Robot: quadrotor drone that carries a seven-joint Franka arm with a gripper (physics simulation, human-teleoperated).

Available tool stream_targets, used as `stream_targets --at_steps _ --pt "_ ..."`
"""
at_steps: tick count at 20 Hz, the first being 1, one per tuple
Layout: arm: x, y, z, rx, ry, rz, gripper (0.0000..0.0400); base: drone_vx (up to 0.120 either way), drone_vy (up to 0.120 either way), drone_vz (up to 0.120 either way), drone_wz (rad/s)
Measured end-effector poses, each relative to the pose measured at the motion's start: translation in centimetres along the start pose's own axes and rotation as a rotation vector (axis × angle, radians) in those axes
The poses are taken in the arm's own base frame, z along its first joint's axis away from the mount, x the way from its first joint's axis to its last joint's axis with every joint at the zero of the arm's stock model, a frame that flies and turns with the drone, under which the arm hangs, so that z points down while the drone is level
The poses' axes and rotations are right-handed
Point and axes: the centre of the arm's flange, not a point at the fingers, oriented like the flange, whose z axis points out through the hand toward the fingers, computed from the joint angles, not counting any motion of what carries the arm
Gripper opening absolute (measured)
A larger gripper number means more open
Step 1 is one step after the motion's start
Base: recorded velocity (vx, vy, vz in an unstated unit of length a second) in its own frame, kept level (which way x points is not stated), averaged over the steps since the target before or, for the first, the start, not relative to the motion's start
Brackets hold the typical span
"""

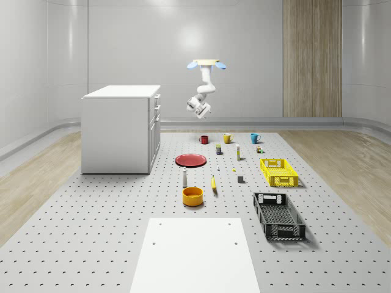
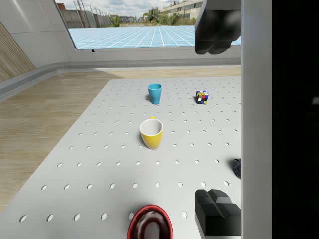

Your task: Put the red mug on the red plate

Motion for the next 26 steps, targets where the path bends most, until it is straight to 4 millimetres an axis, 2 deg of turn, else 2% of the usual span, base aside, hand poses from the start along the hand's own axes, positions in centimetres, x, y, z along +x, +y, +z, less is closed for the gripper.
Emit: stream_targets --at_steps 4,9,18,22,26 --pt "-2.3 -2.3 0.5 -0.234 0.237 -0.008 0.04 -0.01 0.0 -0.12 0.0" --pt "-3.6 -3.5 1.3 -0.371 0.38 -0.014 0.04 -0.12 0.04 -0.12 0.0" --pt "-4.3 -4.2 1.8 -0.446 0.46 -0.017 0.04 -0.116 0.116 -0.107 0.0" --pt "-4.3 -4.2 1.9 -0.455 0.47 -0.017 0.04 0.0 -0.01 -0.12 0.0" --pt "-4.4 -4.3 2.0 -0.46 0.475 -0.017 0.04 0.02 -0.1 -0.12 0.0"
